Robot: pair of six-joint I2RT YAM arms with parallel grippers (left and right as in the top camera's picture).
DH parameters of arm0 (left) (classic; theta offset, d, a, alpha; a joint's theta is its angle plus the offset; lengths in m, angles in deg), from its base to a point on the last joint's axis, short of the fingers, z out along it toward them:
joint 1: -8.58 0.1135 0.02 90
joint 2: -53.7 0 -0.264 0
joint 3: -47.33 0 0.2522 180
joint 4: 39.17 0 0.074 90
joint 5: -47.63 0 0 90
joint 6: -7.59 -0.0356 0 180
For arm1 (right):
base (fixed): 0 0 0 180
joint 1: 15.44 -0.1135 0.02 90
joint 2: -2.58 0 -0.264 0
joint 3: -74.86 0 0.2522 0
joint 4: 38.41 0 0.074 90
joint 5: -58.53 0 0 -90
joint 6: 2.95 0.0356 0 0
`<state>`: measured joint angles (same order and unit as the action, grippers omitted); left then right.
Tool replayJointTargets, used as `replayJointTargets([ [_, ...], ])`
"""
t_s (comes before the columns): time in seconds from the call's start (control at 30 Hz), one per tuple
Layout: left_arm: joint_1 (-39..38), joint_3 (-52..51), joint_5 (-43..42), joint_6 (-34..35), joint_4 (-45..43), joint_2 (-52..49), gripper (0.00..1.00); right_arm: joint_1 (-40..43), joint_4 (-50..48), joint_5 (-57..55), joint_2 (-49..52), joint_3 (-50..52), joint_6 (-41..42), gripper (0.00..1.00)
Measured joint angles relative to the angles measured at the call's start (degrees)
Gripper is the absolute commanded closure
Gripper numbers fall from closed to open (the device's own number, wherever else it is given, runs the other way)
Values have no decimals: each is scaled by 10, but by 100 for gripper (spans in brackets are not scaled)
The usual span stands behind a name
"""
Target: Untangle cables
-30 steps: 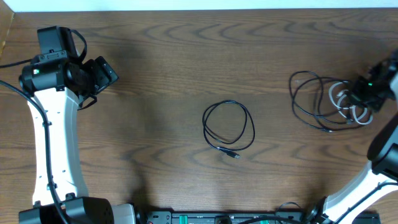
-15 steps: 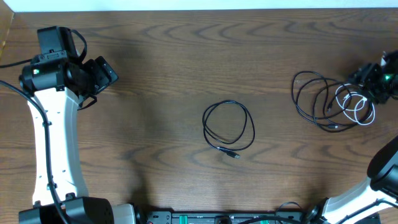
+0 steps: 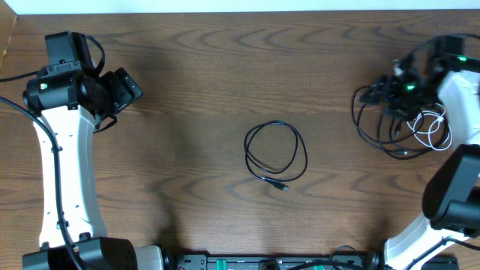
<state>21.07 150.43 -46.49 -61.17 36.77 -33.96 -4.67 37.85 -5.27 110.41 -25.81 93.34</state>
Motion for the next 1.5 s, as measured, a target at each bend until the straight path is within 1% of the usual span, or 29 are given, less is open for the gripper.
replayJointTargets([
  [0.07,0,0,0,0,0,0,6,-32,4,-12,0,0,0,18],
  [0.13,0,0,0,0,0,0,7,-64,4,-19,0,2,-1,3],
  [0.17,0,0,0,0,0,0,7,-85,3,-23,0,5,0,1],
  [0.37,0,0,0,0,0,0,7,-184,-29,-24,0,17,-3,1],
  [0.5,0,0,0,0,0,0,7,-250,-60,-15,0,17,12,1],
  [0.63,0,0,0,0,0,0,7,-313,-96,-13,0,18,28,12],
  [0.73,0,0,0,0,0,0,7,-362,-122,-21,0,18,50,22],
  [0.77,0,0,0,0,0,0,6,-382,-132,-33,0,18,65,23],
  [0.83,0,0,0,0,0,0,7,-414,-144,-58,0,18,92,23],
  [0.9,0,0,0,0,0,0,7,-446,-155,-89,0,18,115,18],
  [0.93,0,0,0,0,0,0,7,-464,-161,-108,0,18,126,17],
  [1.03,0,0,0,0,0,0,7,-516,-174,-186,2,18,168,17],
  [1.13,0,0,0,0,0,0,7,-552,-184,-252,14,18,202,17],
  [1.27,0,0,0,0,0,0,7,-572,-201,-307,49,18,228,18],
  [1.5,0,0,0,0,0,0,6,-560,-201,-345,115,18,296,22],
])
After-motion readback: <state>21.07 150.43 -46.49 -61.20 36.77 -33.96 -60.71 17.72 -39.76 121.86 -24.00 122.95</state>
